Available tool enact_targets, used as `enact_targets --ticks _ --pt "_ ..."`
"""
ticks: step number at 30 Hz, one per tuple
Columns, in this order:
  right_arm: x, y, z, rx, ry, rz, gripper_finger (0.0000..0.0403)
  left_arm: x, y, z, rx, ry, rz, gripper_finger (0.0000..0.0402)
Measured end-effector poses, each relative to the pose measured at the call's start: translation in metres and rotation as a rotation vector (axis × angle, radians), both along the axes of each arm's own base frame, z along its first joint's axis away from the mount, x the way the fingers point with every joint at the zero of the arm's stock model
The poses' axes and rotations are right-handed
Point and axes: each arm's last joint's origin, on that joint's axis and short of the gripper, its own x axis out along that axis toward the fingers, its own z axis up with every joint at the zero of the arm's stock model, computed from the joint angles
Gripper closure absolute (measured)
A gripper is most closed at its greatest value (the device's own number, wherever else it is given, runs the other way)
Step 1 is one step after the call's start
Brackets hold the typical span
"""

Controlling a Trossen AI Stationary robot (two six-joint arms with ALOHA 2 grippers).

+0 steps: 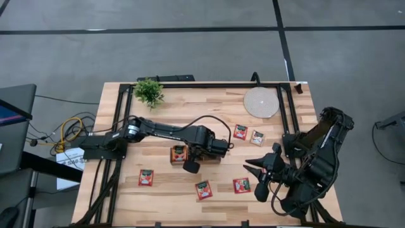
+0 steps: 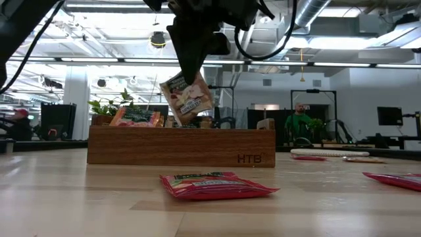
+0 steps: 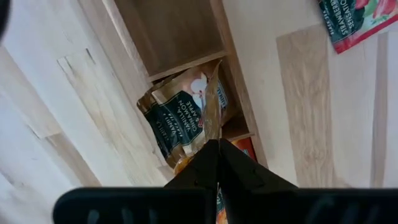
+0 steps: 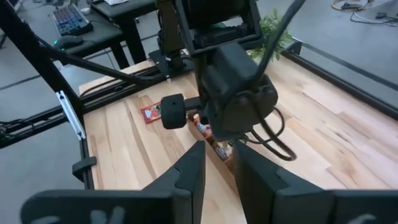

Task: Pick & Place Tea
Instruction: Put the brown tea bag into the middle section of the wooden organizer

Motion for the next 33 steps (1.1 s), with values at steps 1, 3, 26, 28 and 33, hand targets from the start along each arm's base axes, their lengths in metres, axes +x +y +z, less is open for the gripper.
enact_targets --ticks 1,3,26,28,33 --pt "0.000 0.000 0.000 0.000 -0.001 0.002 0.0331 0.000 0.000 0.000 -0.007 0.000 0.002 0.0401" --pt "0.000 0.000 0.000 0.002 -0.003 0.003 0.0331 0.000 0.000 -0.001 -0.007 0.005 0.003 0.0401" --pt "-0.002 0.007 0.002 0.038 -0.028 0.023 0.0331 0.005 0.006 -0.019 -0.050 0.059 0.051 0.0401" --pt "-0.002 0.007 0.002 0.043 -0.023 0.027 0.0331 0.004 0.006 -0.023 -0.047 0.077 0.050 0.0401" --pt "-0.001 0.008 0.002 0.055 -0.017 0.034 0.0331 0.003 0.008 -0.029 -0.043 0.102 0.054 0.0401"
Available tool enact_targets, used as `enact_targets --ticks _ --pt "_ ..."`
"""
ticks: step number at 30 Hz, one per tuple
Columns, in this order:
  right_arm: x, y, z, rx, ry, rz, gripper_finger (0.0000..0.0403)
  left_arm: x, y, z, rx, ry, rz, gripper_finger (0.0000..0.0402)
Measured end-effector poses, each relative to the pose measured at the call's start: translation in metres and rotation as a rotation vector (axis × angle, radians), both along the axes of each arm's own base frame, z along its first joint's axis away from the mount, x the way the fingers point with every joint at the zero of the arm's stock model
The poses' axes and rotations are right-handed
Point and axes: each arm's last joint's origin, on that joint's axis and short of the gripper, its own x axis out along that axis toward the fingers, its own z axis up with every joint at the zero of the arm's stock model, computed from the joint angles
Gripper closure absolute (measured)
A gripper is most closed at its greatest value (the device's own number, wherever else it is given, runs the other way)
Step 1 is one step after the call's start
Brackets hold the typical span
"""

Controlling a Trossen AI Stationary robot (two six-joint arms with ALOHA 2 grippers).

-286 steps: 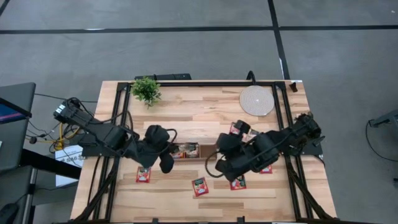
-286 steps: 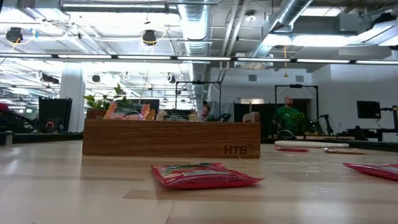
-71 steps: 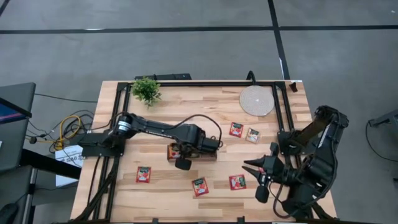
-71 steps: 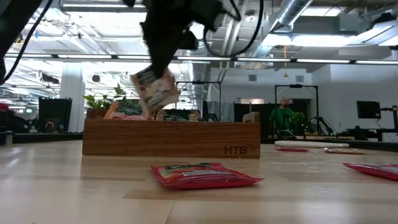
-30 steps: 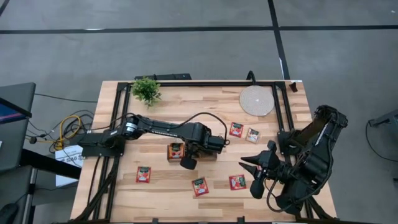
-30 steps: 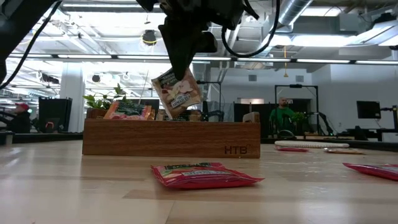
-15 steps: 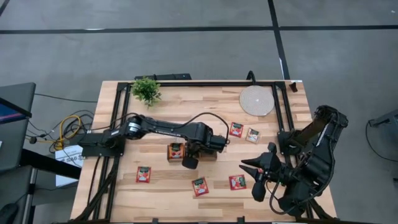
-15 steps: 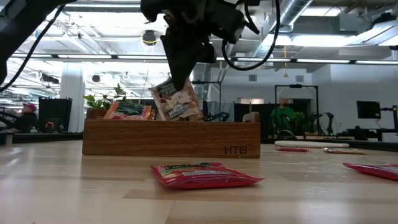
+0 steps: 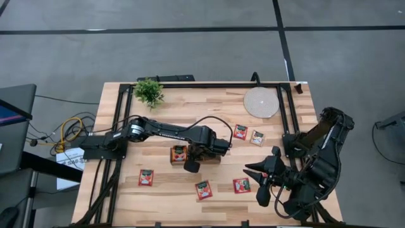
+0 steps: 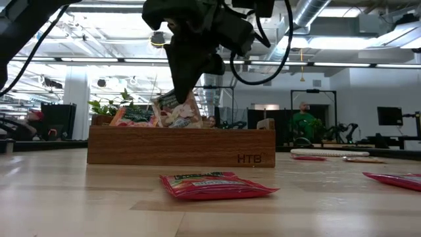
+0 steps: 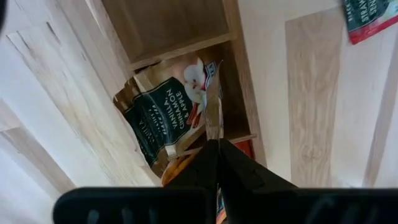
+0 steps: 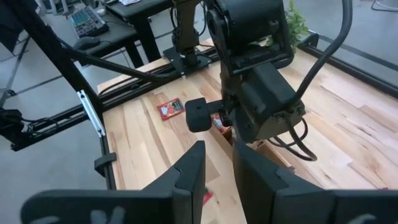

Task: Pick & Place Tea
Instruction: Put the brown tea bag into the middle section of the wooden organizer

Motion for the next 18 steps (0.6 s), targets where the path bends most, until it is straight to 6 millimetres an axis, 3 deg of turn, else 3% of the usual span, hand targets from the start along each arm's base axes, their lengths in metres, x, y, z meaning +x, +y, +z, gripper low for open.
enact_targets --ticks 18 --pt "0.0014 0.0001 0.0006 -0.012 0.000 0.010 0.0331 0.0024 0.0059 -0.0001 0.068 -0.026 0.001 0.0402"
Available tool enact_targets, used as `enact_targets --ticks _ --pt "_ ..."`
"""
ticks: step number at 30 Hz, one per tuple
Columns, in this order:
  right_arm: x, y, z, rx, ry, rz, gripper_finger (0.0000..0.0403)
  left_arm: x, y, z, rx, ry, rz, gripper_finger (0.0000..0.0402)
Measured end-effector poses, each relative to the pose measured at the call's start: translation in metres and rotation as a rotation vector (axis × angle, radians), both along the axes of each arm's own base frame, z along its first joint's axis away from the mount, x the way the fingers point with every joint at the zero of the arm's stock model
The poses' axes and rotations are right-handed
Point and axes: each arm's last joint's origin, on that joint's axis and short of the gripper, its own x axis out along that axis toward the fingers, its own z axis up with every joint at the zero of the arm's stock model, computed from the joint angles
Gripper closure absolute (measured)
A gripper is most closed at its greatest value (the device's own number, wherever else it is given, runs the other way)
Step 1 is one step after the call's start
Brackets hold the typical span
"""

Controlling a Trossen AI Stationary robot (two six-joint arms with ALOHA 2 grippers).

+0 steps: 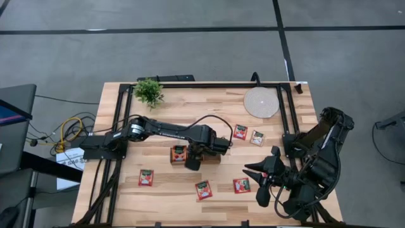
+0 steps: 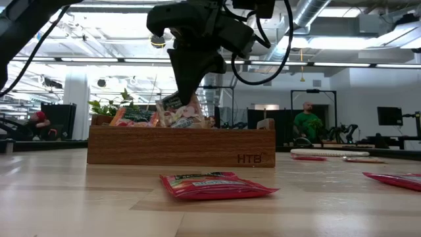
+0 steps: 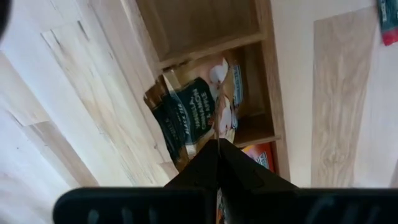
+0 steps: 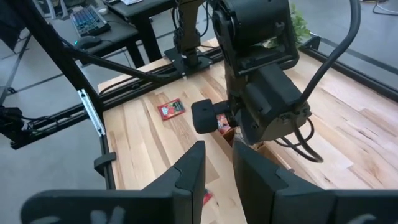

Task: Pick & Place Tea
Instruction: Put the brown tea bag into the middle section of the wooden organizer

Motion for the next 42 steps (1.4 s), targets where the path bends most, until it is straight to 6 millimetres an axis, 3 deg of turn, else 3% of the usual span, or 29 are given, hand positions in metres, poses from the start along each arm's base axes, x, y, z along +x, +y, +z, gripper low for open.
enact_targets --ticks 7,21,29,36,42 --pt "0.000 0.000 0.000 0.000 0.000 0.000 0.0331 0.002 -0.001 0.000 -0.013 -0.023 0.001 0.0391" --pt "0.000 0.000 0.000 0.000 -0.001 0.000 0.0331 -0.001 0.002 0.003 0.057 -0.001 -0.030 0.0303" --pt "0.000 0.000 0.000 -0.020 0.007 0.012 0.0331 -0.014 0.001 0.044 -0.044 -0.109 0.096 0.0302" --pt "0.000 0.000 0.000 -0.038 0.013 0.024 0.0331 0.004 -0.002 0.038 -0.056 -0.269 0.176 0.0303" --pt "-0.002 0.003 0.000 -0.018 0.031 0.050 0.0331 -0.001 0.006 0.031 0.127 -0.242 0.318 0.0303"
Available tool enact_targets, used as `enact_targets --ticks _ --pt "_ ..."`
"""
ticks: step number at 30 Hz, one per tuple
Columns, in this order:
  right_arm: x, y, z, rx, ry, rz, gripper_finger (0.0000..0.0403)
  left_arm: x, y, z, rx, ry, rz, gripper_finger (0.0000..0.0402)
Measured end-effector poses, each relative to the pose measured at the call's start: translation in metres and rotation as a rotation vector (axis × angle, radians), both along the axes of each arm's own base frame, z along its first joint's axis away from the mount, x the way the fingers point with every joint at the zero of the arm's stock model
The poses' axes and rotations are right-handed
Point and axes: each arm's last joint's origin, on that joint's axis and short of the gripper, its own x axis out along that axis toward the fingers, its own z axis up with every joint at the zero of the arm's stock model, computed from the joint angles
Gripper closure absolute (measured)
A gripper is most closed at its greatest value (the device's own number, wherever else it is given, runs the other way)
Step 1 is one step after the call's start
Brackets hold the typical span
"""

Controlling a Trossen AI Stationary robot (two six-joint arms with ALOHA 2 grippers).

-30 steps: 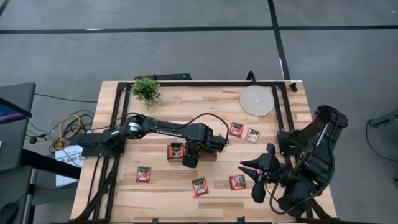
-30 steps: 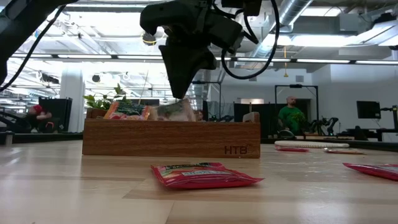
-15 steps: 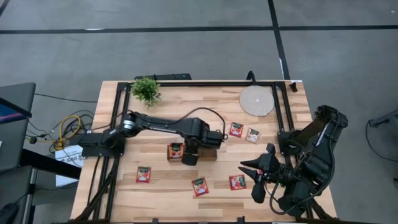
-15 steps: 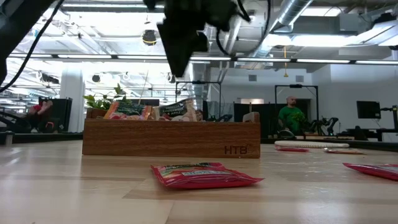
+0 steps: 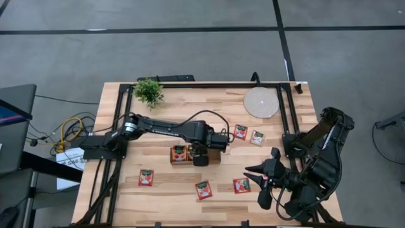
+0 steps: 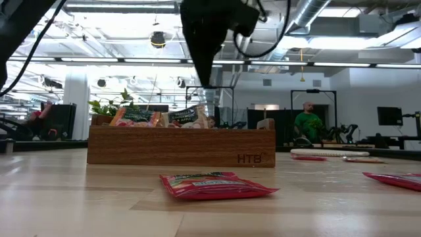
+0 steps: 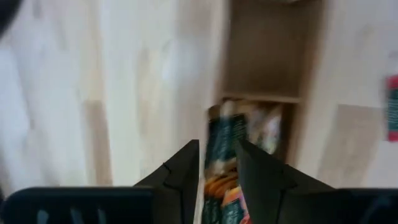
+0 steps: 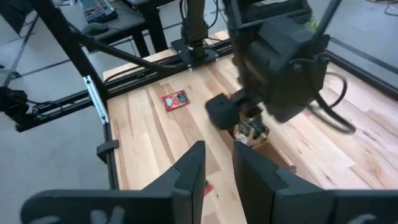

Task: Pick & Place Tea
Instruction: Put the brown tea bag into the middle section of the wooden organizer

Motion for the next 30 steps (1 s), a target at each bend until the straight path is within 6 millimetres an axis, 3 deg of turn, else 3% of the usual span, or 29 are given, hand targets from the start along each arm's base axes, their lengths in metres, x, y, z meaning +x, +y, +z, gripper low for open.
enact_targets --ticks 16,30 --pt "-0.003 0.003 0.000 0.008 0.014 0.026 0.0331 -0.002 -0.006 -0.031 -0.054 0.085 0.124 0.0303" --pt "-0.003 0.003 0.000 -0.012 0.020 0.036 0.0331 0.001 -0.020 -0.034 -0.087 0.044 0.137 0.0303"
